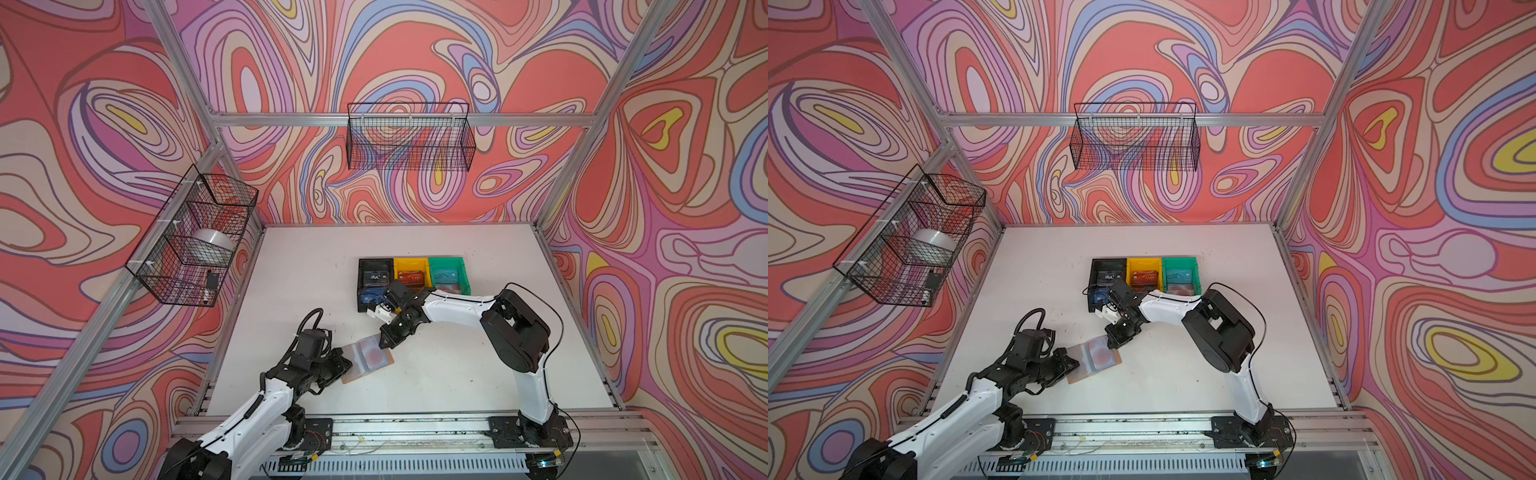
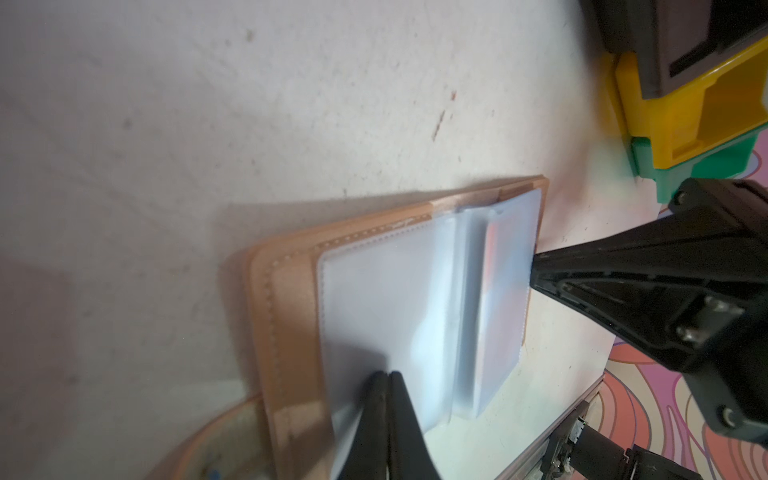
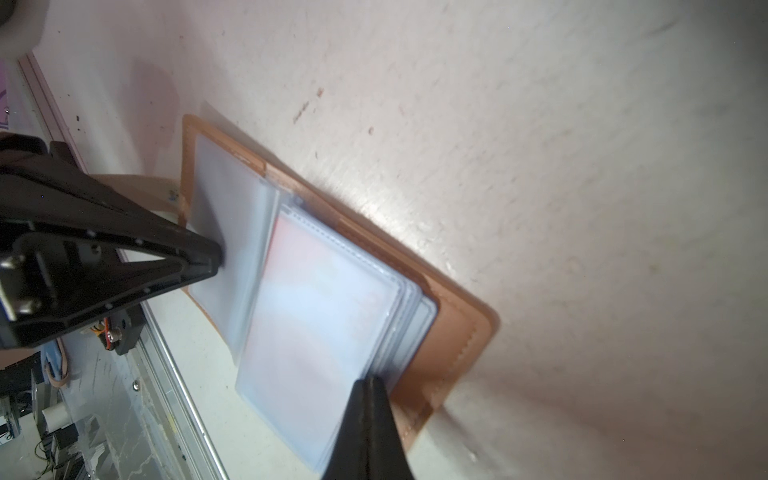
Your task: Take the credit cards out of the card holder
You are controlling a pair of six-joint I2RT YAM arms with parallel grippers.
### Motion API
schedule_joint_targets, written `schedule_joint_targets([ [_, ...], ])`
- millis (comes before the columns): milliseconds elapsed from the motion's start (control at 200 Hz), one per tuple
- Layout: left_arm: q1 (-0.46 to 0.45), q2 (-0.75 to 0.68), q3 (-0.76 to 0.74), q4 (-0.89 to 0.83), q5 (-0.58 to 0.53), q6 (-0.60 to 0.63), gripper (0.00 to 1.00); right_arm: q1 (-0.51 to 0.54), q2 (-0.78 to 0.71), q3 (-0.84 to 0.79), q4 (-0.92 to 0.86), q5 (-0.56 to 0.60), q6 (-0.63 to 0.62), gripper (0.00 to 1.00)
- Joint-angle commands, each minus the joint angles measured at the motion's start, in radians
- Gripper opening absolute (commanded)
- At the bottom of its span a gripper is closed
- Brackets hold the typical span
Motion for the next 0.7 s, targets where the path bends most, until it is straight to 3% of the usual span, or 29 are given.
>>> schedule_joint_targets([
  [0, -0.001, 0.025, -0.028, -0.022, -0.034, 0.001, 0.05, 0.014, 0.042, 0.018, -0.015, 0.026, -0.006, 0.02],
  [536, -0.002, 0.016, -0.026, -0.036, -0.031, 0.002, 0.06, 0.048, 0.028, 0.052, -0.020, 0.008, -0.016, 0.03],
  [696, -0.001, -0.055, 0.040, -0.175, -0.031, 0.021, 0.05, 0.048, 0.024, 0.053, -0.030, 0.018, -0.024, 0.03],
])
